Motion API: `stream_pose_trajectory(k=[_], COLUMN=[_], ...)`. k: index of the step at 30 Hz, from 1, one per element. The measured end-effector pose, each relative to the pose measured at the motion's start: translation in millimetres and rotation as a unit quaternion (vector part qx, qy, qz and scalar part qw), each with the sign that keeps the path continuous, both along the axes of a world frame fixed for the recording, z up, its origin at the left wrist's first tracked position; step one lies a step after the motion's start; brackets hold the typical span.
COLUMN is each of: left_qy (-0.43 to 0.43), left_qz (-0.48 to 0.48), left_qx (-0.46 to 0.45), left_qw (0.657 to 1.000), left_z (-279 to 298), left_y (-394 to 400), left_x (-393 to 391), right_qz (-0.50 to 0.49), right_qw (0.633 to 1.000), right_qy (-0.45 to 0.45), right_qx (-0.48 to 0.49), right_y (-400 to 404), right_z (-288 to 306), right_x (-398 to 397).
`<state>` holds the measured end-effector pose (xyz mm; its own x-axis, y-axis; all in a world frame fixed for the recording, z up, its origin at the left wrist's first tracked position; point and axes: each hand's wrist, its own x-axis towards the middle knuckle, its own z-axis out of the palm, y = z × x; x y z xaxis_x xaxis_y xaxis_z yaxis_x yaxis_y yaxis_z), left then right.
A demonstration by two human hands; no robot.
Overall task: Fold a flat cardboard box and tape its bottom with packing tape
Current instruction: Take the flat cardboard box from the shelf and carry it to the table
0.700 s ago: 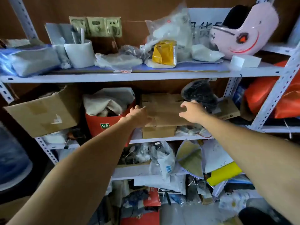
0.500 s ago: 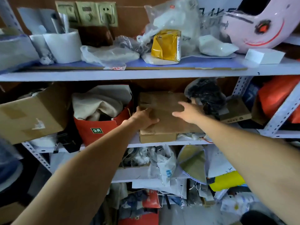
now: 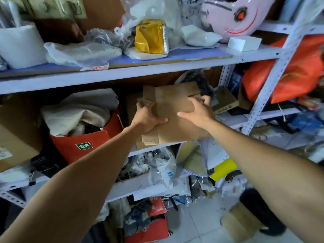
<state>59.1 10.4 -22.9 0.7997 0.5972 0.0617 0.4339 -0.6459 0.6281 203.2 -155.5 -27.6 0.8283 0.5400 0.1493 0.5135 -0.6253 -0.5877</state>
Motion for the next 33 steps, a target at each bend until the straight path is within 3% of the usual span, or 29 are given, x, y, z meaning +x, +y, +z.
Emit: stream_pose_trajectory(k=[6,12,19,26,33], left_qy=[-0.006,0.009,0.041,0.044,0.035], left_qz=[-0.132,-0.332,-0.566,-0.69,-0.778], left_qx=[-0.081,-0.117,-0.105,-0.041,-0.03], left_qw=[0.988,0.936,0.817,0.721,0.627], left_z=[-20,-49,-60,-62,-79], left_y=[-94,-255,-499,-743,-914], left_x=[10,34,3,-84,-176], right_qz=[-0.148,-0.317,-0.527,-0.664,-0.767], right_qw=[0.988,0.948,0.849,0.739,0.633], right_qy=[-0.029,0.0,0.033,0.111,0.105], right_qx=[-0.005,-0.018,-0.004,-0.007,0.004], right_y=[-126,-310,-526,-718,-829], right_z=[-13,-25,-37,-53,-62], right_x=[-47,-120,-245,-399,-524])
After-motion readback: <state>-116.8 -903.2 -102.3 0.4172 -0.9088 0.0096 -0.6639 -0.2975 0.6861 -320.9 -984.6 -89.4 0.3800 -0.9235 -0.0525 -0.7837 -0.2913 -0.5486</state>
